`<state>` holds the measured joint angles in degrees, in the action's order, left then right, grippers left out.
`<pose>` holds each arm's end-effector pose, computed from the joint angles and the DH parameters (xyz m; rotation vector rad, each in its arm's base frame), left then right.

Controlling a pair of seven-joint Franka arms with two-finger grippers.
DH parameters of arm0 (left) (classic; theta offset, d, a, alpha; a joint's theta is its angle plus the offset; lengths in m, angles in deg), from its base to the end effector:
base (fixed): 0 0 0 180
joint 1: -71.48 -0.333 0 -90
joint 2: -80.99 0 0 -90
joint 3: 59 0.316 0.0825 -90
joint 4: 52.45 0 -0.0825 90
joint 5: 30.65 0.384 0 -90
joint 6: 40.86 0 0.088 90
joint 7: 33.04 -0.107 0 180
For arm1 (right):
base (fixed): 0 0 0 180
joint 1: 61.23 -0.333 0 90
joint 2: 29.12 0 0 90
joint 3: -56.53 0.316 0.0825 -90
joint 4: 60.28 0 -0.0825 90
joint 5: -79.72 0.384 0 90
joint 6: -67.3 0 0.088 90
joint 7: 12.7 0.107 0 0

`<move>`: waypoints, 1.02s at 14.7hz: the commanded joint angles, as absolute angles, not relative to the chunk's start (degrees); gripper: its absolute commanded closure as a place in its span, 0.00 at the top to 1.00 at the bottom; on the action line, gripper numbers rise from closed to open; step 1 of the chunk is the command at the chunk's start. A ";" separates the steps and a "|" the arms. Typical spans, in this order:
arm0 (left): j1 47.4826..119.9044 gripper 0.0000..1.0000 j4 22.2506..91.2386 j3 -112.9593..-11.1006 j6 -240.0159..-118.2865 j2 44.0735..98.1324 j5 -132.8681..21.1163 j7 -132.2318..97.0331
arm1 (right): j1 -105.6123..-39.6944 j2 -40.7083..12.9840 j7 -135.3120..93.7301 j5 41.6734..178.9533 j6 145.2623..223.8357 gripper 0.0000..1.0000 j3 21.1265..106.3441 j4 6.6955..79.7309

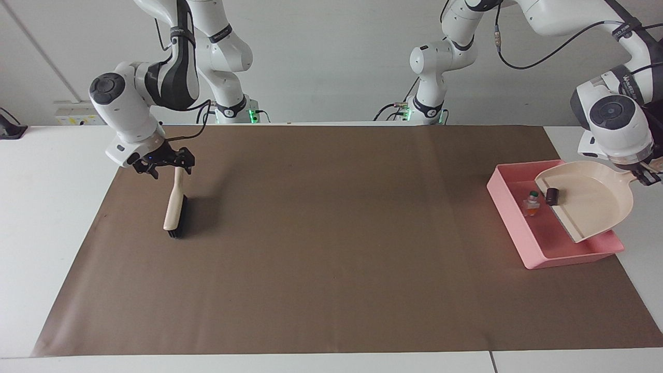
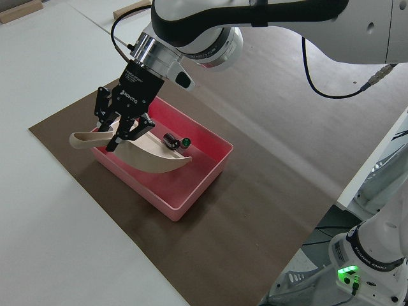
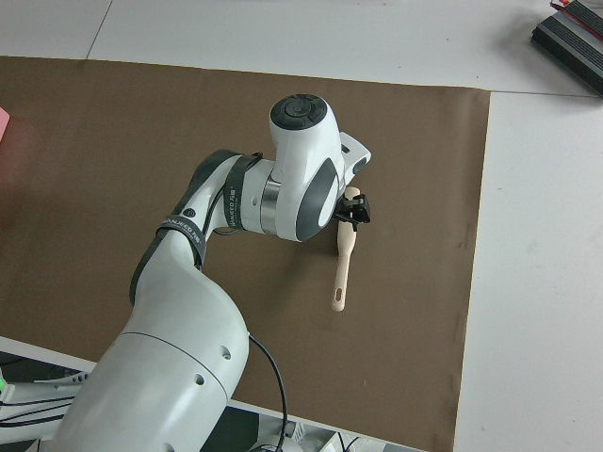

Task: Clean e-waste and dump in bin
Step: 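Tip the dustpan over the pink bin with the left gripper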

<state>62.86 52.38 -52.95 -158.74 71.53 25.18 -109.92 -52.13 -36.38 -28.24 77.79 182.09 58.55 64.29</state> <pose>0.5907 0.1970 0.4698 -1.7005 1.6607 0.7586 0.5001 -0.0638 0.4432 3.1050 0.2522 -0.0780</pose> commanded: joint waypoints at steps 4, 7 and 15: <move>67.34 0.00 52.93 -52.41 -150.37 72.81 35.16 -104.32 | -51.65 -38.43 -27.12 76.82 180.68 1.00 59.08 54.26; 68.22 0.00 52.23 -52.50 -148.18 73.34 39.56 -104.76 | -51.65 -36.16 -16.70 76.82 172.03 1.00 59.17 44.53; 68.75 0.00 50.47 -53.81 -146.76 77.82 34.77 -116.26 | -53.13 -30.87 -0.31 77.88 155.28 1.00 59.70 30.87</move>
